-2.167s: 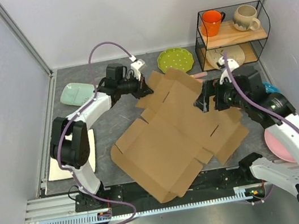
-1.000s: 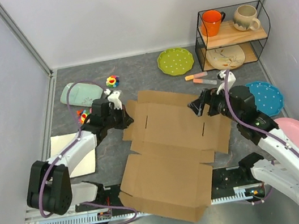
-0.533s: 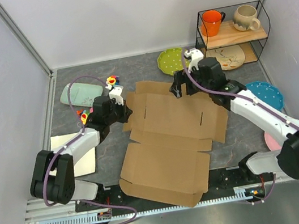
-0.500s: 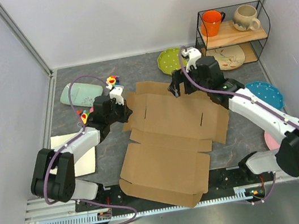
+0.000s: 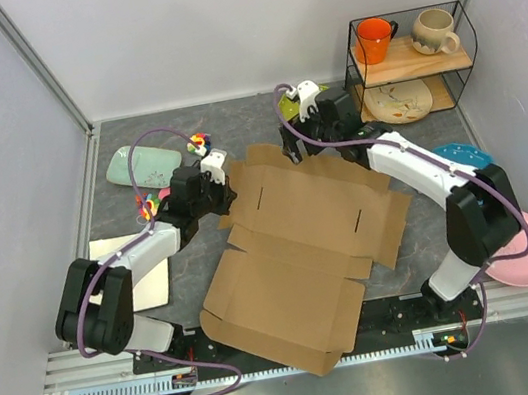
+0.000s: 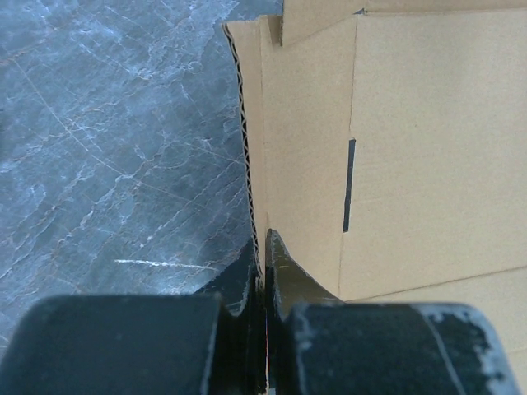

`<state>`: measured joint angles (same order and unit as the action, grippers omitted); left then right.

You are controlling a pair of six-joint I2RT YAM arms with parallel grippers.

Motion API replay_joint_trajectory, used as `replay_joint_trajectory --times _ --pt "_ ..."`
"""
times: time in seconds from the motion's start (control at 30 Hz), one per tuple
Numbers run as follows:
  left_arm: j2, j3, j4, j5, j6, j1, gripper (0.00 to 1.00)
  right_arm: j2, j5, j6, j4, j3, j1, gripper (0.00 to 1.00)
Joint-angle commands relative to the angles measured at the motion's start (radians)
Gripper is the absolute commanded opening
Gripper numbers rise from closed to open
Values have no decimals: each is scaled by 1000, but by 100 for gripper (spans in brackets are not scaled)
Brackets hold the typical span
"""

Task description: Fold the paper box

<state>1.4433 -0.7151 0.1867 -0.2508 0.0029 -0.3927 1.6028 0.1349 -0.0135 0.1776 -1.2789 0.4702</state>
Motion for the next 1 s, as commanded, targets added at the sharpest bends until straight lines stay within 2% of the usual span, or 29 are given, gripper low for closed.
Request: replay_joint_trajectory --times 0.0,0.23,0.37,0.6,0.97 --pt "-31 -9 17 50 65 -8 2 49 31 50 2 -30 1 93" --pt "-24 -17 7 56 68 -14 2 60 54 44 -39 38 -1 87" --pt "-27 -17 2 64 68 -18 2 72 66 55 -40 55 -1 80" --pt "-32 -10 -1 73 71 -21 2 98 72 66 -43 64 -1 62" --pt "-34 -9 -4 77 74 -26 2 123 77 69 -50 81 -1 49"
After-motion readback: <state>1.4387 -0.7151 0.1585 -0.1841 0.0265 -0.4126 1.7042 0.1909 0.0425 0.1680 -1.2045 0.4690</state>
